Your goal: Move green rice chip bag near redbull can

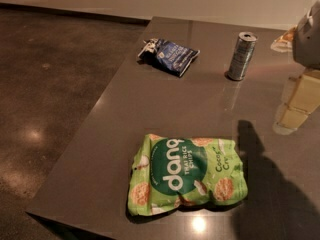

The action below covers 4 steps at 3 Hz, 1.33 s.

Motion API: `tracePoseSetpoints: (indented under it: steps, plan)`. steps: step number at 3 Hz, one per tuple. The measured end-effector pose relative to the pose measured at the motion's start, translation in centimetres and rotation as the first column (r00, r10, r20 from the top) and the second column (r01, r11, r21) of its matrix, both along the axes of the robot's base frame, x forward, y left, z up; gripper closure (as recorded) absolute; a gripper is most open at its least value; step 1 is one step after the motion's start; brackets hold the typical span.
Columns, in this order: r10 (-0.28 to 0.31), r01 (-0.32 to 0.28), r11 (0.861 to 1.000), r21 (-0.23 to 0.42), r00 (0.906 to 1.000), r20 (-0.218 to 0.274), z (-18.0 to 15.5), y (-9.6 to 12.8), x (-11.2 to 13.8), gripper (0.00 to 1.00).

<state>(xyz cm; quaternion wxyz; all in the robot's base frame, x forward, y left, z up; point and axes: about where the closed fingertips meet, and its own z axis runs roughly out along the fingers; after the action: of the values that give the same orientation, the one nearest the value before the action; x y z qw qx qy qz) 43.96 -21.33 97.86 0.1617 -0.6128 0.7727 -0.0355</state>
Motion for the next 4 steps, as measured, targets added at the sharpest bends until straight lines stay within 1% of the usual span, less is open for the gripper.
tracePoseSetpoints:
  steps: [1,2,3,4]
  plan:
    - [0.08,-0.079,0.997,0.01,0.9965,-0.025,-0.5,1.0,-0.6,0.0]
    - [0.276,-0.273,0.961,0.045,0.9575,-0.082,-2.2,3.4,-3.0,0.0]
    - [0.405,-0.399,0.914,0.075,0.9072,-0.114,-4.0,5.3,-5.6,0.0]
    - [0.492,-0.482,0.87,0.1,0.86,-0.136,-6.2,7.1,-8.5,0.0]
